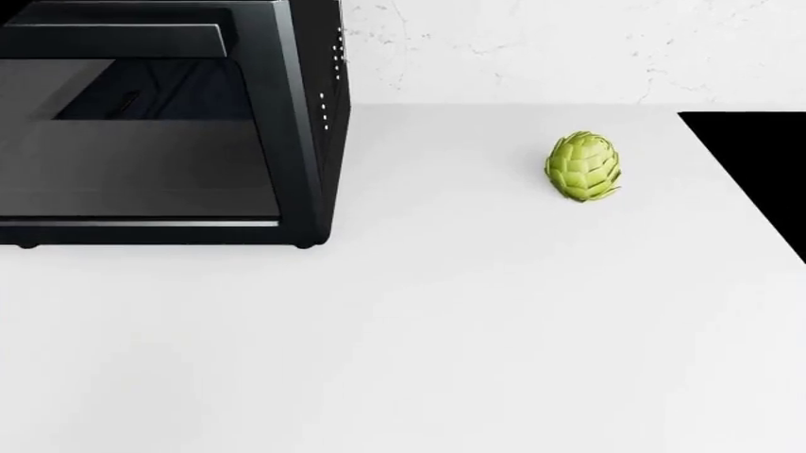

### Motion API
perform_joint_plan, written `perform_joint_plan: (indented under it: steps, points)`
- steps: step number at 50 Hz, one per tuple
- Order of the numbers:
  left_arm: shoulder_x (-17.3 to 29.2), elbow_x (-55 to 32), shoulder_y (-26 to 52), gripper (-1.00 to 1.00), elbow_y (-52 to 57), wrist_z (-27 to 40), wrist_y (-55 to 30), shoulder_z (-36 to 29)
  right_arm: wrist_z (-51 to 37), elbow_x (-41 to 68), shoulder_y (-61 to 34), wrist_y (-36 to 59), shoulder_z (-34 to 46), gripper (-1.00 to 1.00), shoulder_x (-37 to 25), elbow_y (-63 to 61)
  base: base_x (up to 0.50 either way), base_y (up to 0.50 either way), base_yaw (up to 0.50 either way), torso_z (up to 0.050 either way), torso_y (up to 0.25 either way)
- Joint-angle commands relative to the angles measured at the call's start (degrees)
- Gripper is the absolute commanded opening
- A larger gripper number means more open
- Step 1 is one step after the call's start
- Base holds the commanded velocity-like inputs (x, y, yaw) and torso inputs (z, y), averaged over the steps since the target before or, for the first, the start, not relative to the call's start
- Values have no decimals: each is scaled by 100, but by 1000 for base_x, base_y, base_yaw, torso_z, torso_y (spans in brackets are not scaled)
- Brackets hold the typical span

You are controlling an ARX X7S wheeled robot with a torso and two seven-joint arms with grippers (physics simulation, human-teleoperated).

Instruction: Pick the cans from the counter and place them in their designated side in the cabinet.

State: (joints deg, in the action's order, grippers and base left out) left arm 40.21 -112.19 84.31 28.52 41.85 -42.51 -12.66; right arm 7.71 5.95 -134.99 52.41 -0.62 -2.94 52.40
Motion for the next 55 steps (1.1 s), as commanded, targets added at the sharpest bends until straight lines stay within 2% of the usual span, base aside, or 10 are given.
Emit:
perform_joint_plan:
  steps: [1,15,19,23,30,35,37,38,48,55]
  points:
    - [20,73,-97,100,8,-67,32,30,653,-969,-1,-409,101,100,-323,449,0,0,0,0,0]
    - [-44,289,-293,100,-75,-256,74,13,1570,-414,-1,77,38,100,-325,-1374,0,0,0,0,0]
    - [-48,367,-381,100,-99,-332,93,24,1630,-188,32,746,-63,100,-408,-2256,0,0,0,0,0]
    - [-52,448,-467,100,-124,-415,116,41,1580,1,582,2016,-432,100,-559,-4139,0,0,0,0,0]
    - [-53,536,-550,100,-172,-480,137,40,1517,434,969,3755,-777,100,-919,-6047,0,0,0,0,0]
    - [-73,604,-629,100,-194,-546,160,38,-2404,4683,1002,3752,-615,100,-2173,-5605,0,0,0,0,0]
    - [-67,617,-669,100,-190,-558,172,46,-3282,6401,967,3746,-445,100,-2441,-5415,0,0,0,0,0]
    - [-67,624,-688,100,-191,-565,178,48,-3615,6845,937,3740,-348,100,-2550,-5328,0,0,0,0,0]
    - [-89,675,-823,100,-191,-641,237,67,-6436,8833,902,3684,218,100,-3025,-4526,0,0,0,0,0]
    - [-17,674,-974,100,-136,-621,279,123,-8525,11319,1292,3292,1178,100,-3695,-4655,0,0,0,0,-1]
